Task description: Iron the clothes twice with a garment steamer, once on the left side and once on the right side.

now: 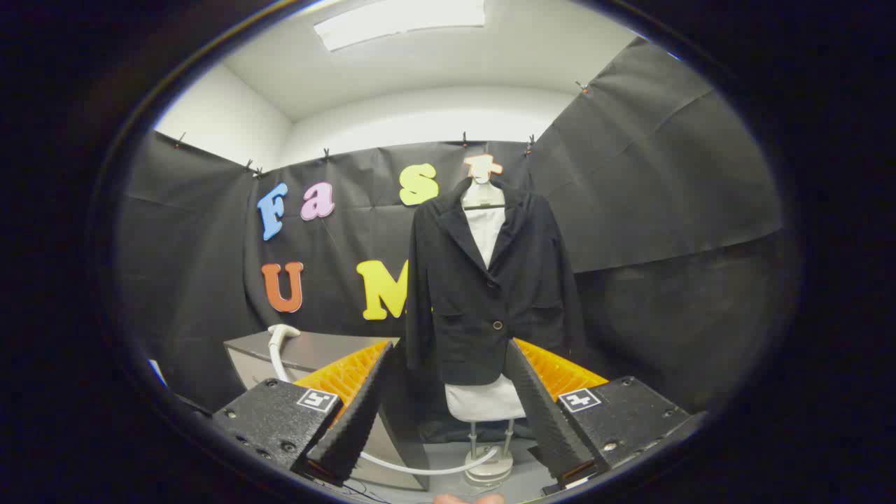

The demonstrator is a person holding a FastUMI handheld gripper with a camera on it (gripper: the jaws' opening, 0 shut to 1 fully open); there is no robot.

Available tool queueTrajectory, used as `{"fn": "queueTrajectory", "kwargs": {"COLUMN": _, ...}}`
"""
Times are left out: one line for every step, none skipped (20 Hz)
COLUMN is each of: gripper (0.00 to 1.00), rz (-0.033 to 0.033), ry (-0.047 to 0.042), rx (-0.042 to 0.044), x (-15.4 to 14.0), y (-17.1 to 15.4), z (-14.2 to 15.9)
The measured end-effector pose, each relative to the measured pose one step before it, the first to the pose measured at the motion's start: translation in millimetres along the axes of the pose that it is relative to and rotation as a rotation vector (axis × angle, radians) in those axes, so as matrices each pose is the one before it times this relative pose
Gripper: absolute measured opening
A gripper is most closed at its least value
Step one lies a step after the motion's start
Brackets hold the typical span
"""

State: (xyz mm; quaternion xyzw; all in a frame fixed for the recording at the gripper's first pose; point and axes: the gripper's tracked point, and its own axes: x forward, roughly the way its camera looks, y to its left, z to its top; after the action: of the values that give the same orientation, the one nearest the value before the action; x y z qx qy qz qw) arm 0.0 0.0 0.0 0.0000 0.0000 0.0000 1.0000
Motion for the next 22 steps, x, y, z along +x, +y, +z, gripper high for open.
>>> {"fn": "queueTrajectory", "kwargs": {"gripper": 0.99, "rz": 0.0002, "ry": 0.01627, "rx": 0.00224, "x": -0.2, "y": -2.24, "z": -3.37}}
{"fn": "queueTrajectory", "kwargs": {"gripper": 0.99, "rz": -0.00272, "ry": 0.01624, "rx": 0.0014, "x": -0.46, "y": -2.24, "z": -2.88}}
{"fn": "queueTrajectory", "kwargs": {"gripper": 0.99, "rz": -0.00308, "ry": 0.01092, "rx": 0.00094, "x": -2.0, "y": -2.41, "z": -2.58}}
{"fn": "queueTrajectory", "kwargs": {"gripper": 0.99, "rz": -0.00318, "ry": 0.00665, "rx": 0.00008, "x": -0.81, "y": -2.48, "z": -0.6}}
{"fn": "queueTrajectory", "kwargs": {"gripper": 0.99, "rz": -0.00307, "ry": 0.00934, "rx": -0.00186, "x": 0.65, "y": -1.6, "z": -2.02}}
{"fn": "queueTrajectory", "kwargs": {"gripper": 0.99, "rz": -0.00228, "ry": 0.0096, "rx": -0.00213, "x": -0.37, "y": -2.0, "z": -1.8}}
{"fn": "queueTrajectory", "kwargs": {"gripper": 0.99, "rz": -0.00231, "ry": 0.00381, "rx": -0.00119, "x": 0.28, "y": -1.52, "z": -0.81}}
{"fn": "queueTrajectory", "kwargs": {"gripper": 0.99, "rz": -0.0031, "ry": 0.004, "rx": -0.00254, "x": -0.91, "y": -1.87, "z": 0.43}}
{"fn": "queueTrajectory", "kwargs": {"gripper": 0.99, "rz": -0.00168, "ry": 0.00216, "rx": -0.00399, "x": 0.05, "y": -0.69, "z": -0.79}}
{"fn": "queueTrajectory", "kwargs": {"gripper": 0.99, "rz": -0.00304, "ry": 0.00047, "rx": -0.00374, "x": -0.76, "y": -1.56, "z": 0.32}}
{"fn": "queueTrajectory", "kwargs": {"gripper": 0.99, "rz": 0.00085, "ry": 0.00208, "rx": -0.00363, "x": -0.73, "y": -0.3, "z": -1.55}}
{"fn": "queueTrajectory", "kwargs": {"gripper": 0.99, "rz": 0.00075, "ry": 0.0039, "rx": -0.00181, "x": 0.14, "y": -0.04, "z": -0.52}}
{"fn": "queueTrajectory", "kwargs": {"gripper": 0.99, "rz": 0.00446, "ry": 0.00487, "rx": -0.0006, "x": 0.15, "y": 0.44, "z": -2.53}}
{"fn": "queueTrajectory", "kwargs": {"gripper": 0.99, "rz": 0.00261, "ry": 0.004, "rx": -0.00011, "x": 0.73, "y": 0.67, "z": -1.52}}
{"fn": "queueTrajectory", "kwargs": {"gripper": 0.99, "rz": 0.00325, "ry": 0.00664, "rx": -0.00068, "x": 0.89, "y": 0.79, "z": -2.49}}
{"fn": "queueTrajectory", "kwargs": {"gripper": 0.99, "rz": 0.00451, "ry": 0.00693, "rx": -0.00079, "x": 0.48, "y": 0.74, "z": -2.44}}
{"fn": "queueTrajectory", "kwargs": {"gripper": 0.99, "rz": 0.00353, "ry": 0.00411, "rx": -0.00091, "x": 1.24, "y": 1.21, "z": -1.31}}
{"fn": "queueTrajectory", "kwargs": {"gripper": 0.99, "rz": 0.00523, "ry": 0.00302, "rx": -0.00028, "x": 1.37, "y": 1.64, "z": -0.71}}
{"fn": "queueTrajectory", "kwargs": {"gripper": 0.99, "rz": 0.00231, "ry": 0.00667, "rx": -0.00001, "x": 1.82, "y": 1.29, "z": -3.23}}
{"fn": "queueTrajectory", "kwargs": {"gripper": 0.99, "rz": 0.00683, "ry": 0.00543, "rx": 0.0018, "x": 2.46, "y": 3.12, "z": -1.68}}
{"fn": "queueTrajectory", "kwargs": {"gripper": 0.99, "rz": 0.0059, "ry": 0.00402, "rx": 0.00171, "x": 1.93, "y": 4.07, "z": -0.54}}
{"fn": "queueTrajectory", "kwargs": {"gripper": 0.99, "rz": 0.00979, "ry": 0.00214, "rx": 0.00071, "x": 2.5, "y": 5.18, "z": -0.46}}
